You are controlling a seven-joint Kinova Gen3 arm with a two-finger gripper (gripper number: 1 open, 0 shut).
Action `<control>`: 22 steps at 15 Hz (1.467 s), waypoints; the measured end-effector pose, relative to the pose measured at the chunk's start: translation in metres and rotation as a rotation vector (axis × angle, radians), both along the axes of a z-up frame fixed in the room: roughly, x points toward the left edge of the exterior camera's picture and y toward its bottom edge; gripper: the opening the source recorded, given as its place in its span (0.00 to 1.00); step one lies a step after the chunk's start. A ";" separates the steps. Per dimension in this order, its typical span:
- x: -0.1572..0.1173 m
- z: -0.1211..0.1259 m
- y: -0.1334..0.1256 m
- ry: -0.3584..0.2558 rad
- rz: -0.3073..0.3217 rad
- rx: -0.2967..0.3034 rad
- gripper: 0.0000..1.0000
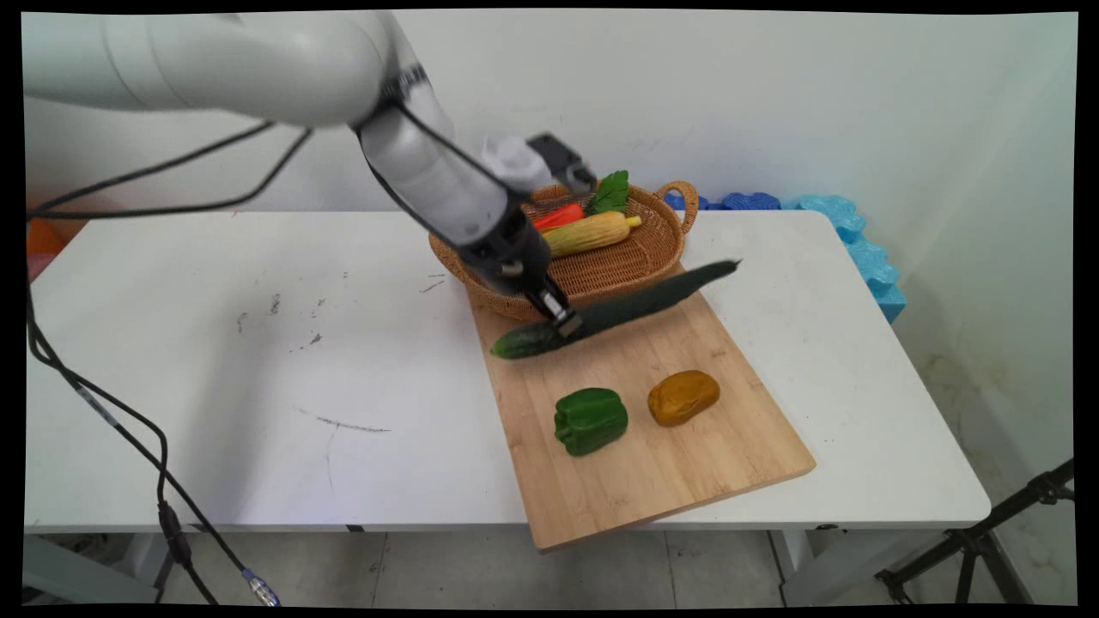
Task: Place the picked object in the vegetable basket
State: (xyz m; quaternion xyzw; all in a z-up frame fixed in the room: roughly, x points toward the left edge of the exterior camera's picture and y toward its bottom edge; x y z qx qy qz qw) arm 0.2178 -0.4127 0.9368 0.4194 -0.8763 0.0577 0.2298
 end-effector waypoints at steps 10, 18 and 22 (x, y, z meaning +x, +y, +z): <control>0.038 0.098 -0.039 0.099 0.014 -0.070 0.00; 0.064 0.091 -0.082 0.103 0.056 -0.135 0.00; 0.077 0.054 -0.109 0.097 0.097 -0.173 0.00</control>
